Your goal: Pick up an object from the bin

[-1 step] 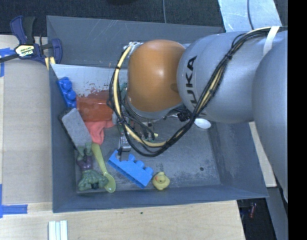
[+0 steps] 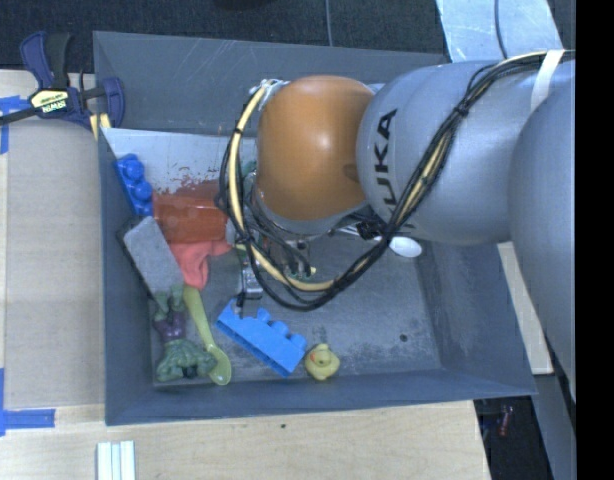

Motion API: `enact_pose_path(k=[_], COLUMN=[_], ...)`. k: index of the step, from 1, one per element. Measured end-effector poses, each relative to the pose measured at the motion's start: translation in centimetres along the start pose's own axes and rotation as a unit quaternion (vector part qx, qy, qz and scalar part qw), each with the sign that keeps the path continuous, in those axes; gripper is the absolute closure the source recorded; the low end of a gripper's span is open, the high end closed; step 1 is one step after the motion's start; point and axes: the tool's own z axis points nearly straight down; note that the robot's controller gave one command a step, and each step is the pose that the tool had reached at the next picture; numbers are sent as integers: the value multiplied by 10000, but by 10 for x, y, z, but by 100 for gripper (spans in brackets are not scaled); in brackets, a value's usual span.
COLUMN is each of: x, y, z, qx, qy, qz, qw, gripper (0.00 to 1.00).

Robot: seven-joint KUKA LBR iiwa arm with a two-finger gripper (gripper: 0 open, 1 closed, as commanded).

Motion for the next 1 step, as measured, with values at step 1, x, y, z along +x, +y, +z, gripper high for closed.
enact_pose_path(k=[1], x=[24], y=[-29], z=[63], qx=[-1], qy=[-4], qz=[797], qw=[9968], gripper=[0])
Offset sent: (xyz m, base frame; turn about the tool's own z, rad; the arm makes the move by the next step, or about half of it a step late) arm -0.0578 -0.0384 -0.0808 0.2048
